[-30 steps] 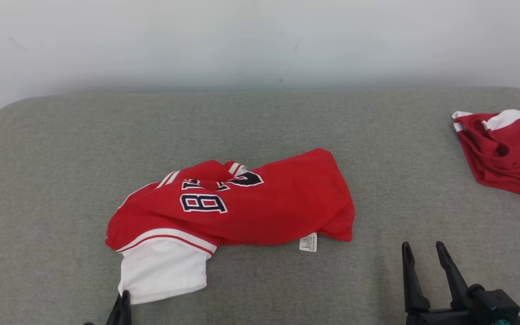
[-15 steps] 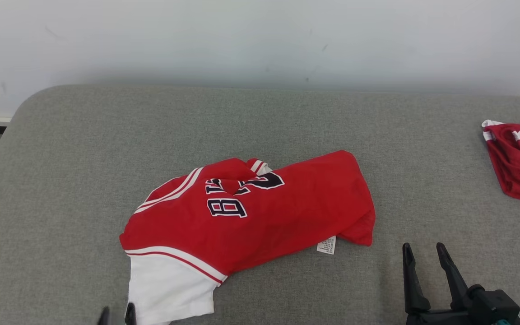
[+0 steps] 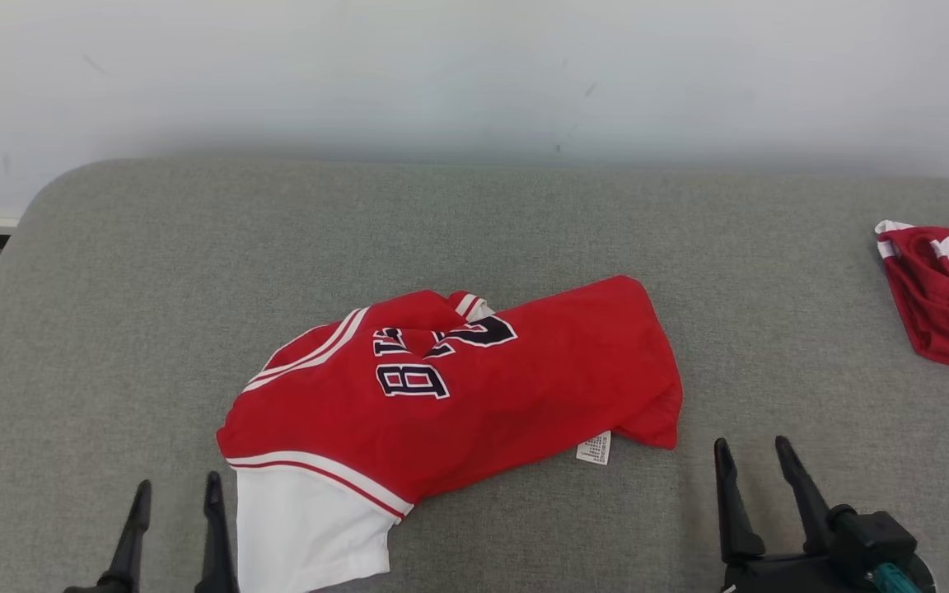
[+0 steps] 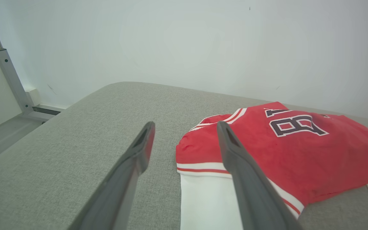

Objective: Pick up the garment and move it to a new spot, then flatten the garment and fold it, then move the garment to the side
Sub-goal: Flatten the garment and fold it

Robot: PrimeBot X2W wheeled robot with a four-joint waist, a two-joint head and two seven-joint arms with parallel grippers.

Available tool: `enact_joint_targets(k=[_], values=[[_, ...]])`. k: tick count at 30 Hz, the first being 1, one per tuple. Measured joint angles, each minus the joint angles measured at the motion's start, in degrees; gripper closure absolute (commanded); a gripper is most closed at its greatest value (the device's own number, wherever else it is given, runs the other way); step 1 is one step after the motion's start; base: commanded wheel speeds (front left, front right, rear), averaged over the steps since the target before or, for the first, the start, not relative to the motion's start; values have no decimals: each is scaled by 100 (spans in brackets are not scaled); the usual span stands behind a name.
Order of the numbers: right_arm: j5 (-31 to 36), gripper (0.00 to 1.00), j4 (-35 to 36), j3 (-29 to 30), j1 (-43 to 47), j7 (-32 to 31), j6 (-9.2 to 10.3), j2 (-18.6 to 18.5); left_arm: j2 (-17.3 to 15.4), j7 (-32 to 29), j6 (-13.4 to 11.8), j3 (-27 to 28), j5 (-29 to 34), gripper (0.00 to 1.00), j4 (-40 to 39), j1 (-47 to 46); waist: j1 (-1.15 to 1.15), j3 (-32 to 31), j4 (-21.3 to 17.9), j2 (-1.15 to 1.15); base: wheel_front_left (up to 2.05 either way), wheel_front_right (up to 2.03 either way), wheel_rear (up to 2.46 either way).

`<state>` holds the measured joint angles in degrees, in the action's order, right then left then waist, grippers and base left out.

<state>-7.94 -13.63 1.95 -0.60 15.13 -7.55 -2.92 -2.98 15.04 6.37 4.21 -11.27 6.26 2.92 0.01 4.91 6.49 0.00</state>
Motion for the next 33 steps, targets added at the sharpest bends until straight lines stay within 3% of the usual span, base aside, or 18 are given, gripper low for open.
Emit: enact_joint_targets(k=[14,16,17,18,20,22,26,33], values=[[168,0,-1600,-88,-1093,0,0,-1,5,0,-191,-327,-49,0,99,-70,0,174,239,0,0,0,0],[168,6,-1760,-46,-1243,0,0,1,4,0,-202,-348,-49,0,101,-74,0,194,308,0,0,0,0],[168,21,-1828,-24,-1311,0,0,-1,4,0,-212,-360,-49,0,102,-82,0,205,343,0,0,0,0],[169,58,-1879,-4,-1367,0,0,1,3,0,-214,-368,-49,0,102,-93,0,215,377,0,0,0,0],[214,66,-2131,20,-1470,1,0,-1,5,0,-218,-397,-49,0,110,-108,0,237,442,0,0,0,0],[291,100,-2353,54,-1516,-1,0,4,3,0,-233,-412,-49,0,110,-118,0,258,498,0,0,0,0],[330,100,-2430,96,-1712,0,0,0,4,0,-275,-410,-51,0,96,-117,0,284,541,0,0,0,0],[503,100,-1573,-41,-1387,0,0,-98,5,0,-285,-382,-52,0,103,-54,0,200,399,0,0,0,0]])
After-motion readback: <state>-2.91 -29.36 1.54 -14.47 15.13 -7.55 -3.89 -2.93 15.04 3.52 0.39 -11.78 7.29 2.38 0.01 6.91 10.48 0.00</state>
